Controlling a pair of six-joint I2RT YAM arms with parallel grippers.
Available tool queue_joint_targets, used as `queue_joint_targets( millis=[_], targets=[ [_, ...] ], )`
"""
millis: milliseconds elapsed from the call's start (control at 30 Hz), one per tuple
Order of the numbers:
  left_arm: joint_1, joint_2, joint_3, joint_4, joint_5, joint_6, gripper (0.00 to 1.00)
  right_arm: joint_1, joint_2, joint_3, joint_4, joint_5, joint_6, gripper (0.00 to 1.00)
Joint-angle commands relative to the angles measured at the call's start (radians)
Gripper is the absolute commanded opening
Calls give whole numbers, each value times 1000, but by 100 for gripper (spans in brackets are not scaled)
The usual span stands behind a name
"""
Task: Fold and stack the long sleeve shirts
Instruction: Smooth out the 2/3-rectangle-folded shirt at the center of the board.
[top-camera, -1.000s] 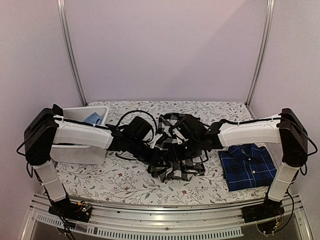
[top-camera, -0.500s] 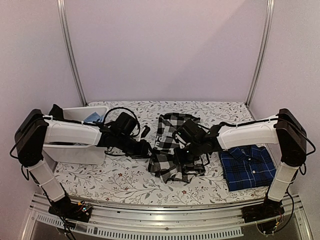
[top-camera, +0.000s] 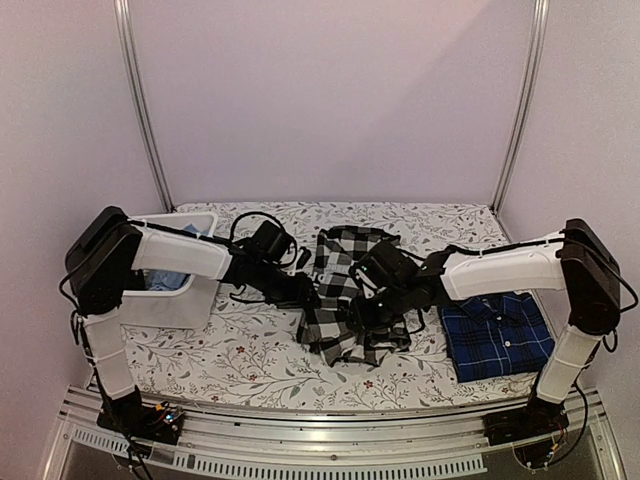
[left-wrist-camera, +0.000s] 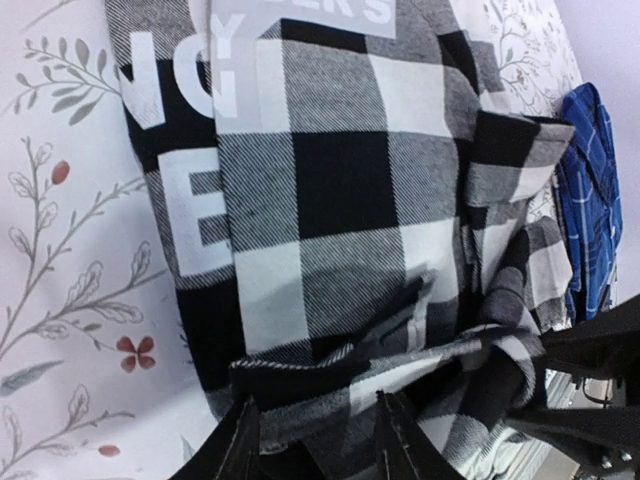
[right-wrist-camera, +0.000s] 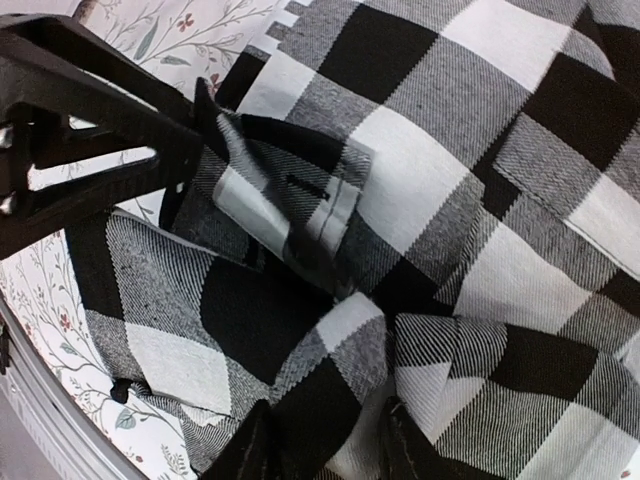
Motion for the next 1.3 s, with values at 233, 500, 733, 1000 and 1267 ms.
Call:
queue_joint_targets(
  millis=[233, 500, 733, 1000, 1267],
  targets=[
    [35, 116, 140, -65, -58, 50, 39, -26, -243, -161, -54, 101, 63, 62],
    [68, -3, 131, -112, -76, 89, 45, -63, -405, -339, -38, 45, 88, 62],
    [66, -218, -20, -152, -25, 83, 49, -94, -466, -443, 13, -31, 120, 54],
    [-20, -359, -236, -88, 105, 15, 48, -137, -467, -493, 121, -108, 106, 57],
    [-94, -279, -260, 20, 180, -23, 50, -137, -417, -510, 184, -137, 95, 57]
  ],
)
